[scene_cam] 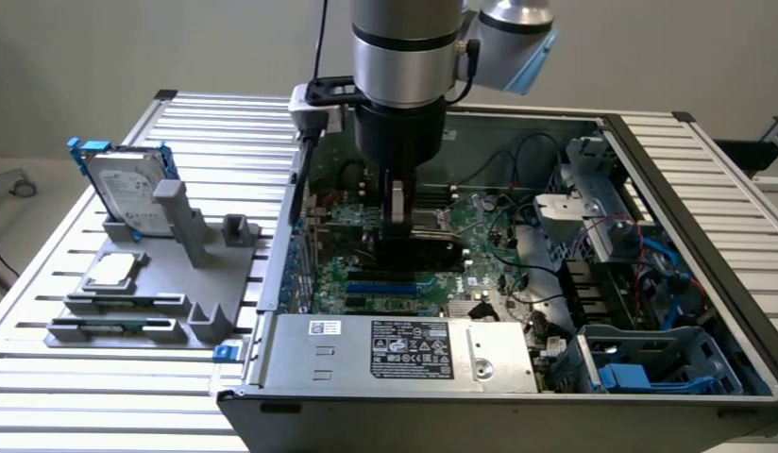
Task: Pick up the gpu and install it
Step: 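Insert the gpu into the slot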
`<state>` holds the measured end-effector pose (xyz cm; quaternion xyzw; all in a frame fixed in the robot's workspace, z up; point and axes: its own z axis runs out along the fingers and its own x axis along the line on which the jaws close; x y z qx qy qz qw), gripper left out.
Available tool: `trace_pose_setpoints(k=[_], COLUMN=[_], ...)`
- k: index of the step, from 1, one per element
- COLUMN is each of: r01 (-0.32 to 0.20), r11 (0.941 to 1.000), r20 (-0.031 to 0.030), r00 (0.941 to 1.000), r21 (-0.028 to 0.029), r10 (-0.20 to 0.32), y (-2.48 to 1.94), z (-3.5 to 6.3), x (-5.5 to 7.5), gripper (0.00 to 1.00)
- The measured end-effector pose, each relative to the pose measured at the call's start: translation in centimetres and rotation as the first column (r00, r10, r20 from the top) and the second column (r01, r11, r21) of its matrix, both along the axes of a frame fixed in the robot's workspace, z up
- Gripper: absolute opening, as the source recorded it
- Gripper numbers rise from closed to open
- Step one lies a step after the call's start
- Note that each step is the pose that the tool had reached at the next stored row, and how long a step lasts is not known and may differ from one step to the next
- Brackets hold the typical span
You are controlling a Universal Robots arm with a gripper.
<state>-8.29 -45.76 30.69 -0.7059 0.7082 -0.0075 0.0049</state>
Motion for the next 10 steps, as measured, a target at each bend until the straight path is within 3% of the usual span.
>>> trace_pose_setpoints(k=[10], r01=[0.0], r11=[1.0], r20=[0.0089], r00=[1.0], r21=[0.0001], r10=[0.0], y=[-0.11], z=[-0.91], x=[-0.43], gripper=[0.26])
